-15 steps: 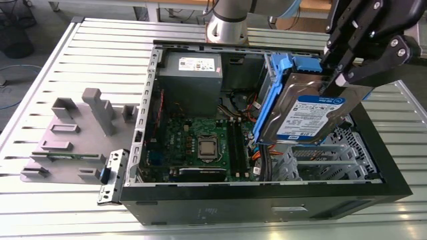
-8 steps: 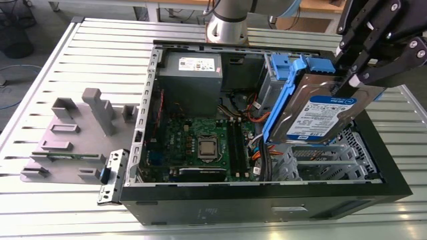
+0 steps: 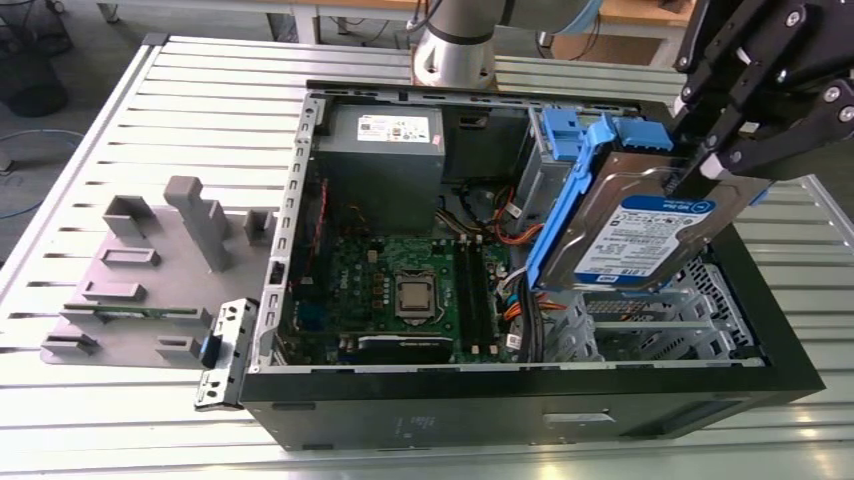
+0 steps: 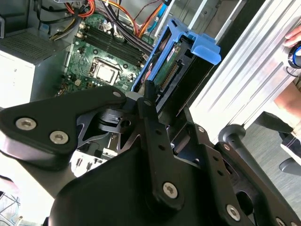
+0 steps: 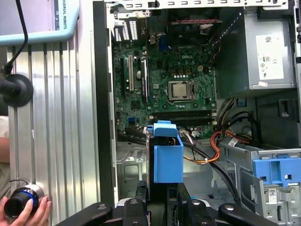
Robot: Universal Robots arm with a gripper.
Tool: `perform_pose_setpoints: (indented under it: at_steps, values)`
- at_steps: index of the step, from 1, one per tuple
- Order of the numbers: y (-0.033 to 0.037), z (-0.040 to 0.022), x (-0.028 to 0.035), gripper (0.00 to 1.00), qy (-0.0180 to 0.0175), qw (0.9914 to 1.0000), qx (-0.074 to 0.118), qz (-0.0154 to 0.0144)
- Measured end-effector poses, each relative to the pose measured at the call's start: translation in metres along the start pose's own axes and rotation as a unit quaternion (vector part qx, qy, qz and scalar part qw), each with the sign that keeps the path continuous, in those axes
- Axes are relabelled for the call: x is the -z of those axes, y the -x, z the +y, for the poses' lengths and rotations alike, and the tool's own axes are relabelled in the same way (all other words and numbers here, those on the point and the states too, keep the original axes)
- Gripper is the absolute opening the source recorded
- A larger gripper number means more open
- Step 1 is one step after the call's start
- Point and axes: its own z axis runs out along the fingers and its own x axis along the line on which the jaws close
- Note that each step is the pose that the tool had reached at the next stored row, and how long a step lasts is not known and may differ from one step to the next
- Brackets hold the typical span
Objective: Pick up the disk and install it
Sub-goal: 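Pick up the disk, then insert the disk into the insertion slot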
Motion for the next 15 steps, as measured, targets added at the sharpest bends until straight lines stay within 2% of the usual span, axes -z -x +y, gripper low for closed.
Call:
perform_pose_setpoints:
  at_steps: [6, 10, 13, 15]
  values:
    - [-0.0080, -0.0011, -0.0010, 0.35, 0.0000, 1.00000, 0.000, 0.0001]
    - [-0.0099, -0.0020, -0.0046, 0.35, 0.0000, 1.00000, 0.000, 0.0000]
    - [-0.0100, -0.0050, -0.0074, 0.35, 0.0000, 1.00000, 0.000, 0.0001]
    - [-0.0098, -0.0094, -0.0088, 0.35, 0.0001, 1.00000, 0.000, 0.0000]
